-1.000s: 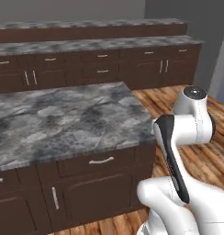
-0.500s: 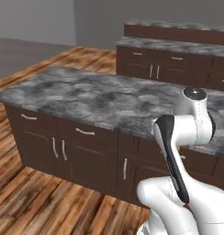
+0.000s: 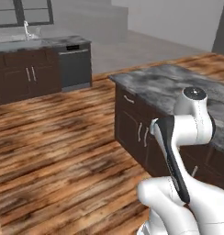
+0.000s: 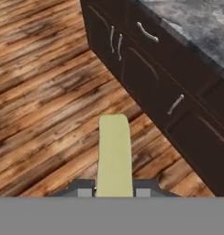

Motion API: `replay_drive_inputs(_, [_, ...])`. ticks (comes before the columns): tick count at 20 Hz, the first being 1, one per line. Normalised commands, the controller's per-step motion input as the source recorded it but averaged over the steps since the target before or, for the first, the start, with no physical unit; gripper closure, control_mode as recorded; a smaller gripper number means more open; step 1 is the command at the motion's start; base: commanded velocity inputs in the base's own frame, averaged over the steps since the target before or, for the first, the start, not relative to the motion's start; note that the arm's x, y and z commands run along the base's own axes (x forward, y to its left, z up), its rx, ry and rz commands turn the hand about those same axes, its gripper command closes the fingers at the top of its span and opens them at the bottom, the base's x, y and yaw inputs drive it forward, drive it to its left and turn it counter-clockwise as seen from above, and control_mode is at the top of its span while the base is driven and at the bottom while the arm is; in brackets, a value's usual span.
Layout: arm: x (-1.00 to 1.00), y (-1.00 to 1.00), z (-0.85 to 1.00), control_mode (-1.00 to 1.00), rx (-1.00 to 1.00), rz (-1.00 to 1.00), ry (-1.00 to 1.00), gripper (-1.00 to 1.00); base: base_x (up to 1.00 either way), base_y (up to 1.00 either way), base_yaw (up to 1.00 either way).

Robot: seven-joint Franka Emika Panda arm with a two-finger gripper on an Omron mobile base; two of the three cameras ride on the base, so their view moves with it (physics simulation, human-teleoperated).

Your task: Pick the egg and butter from the fridge and place them by the bowl for mixing.

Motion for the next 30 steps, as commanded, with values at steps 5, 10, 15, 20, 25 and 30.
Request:
replay_drive_inputs(5, [0.00, 0.00, 0.00, 1.00, 0.00, 0.00, 0.00, 1.00, 0.25, -0.33, 0.87])
replay_drive_inputs(10, [0.00, 0.00, 0.00, 1.00, 0.00, 0.00, 0.00, 1.00, 0.64, -0.92, 0.26])
replay_drive_inputs(15, [0.00, 0.00, 0.00, 1.00, 0.00, 0.00, 0.00, 1.00, 0.65, -0.43, -0.03])
replay_drive_inputs(20, [0.00, 0.00, 0.00, 1.00, 0.00, 0.00, 0.00, 1.00, 0.98, 0.00, 0.00])
replay_drive_inputs(25, [0.00, 0.00, 0.00, 1.00, 0.00, 0.00, 0.00, 1.00, 1.00, -0.05, 0.13])
replay_drive_inputs(30, [0.00, 0.00, 0.00, 1.00, 0.00, 0.00, 0.00, 1.00, 1.00, 0.00, 0.36])
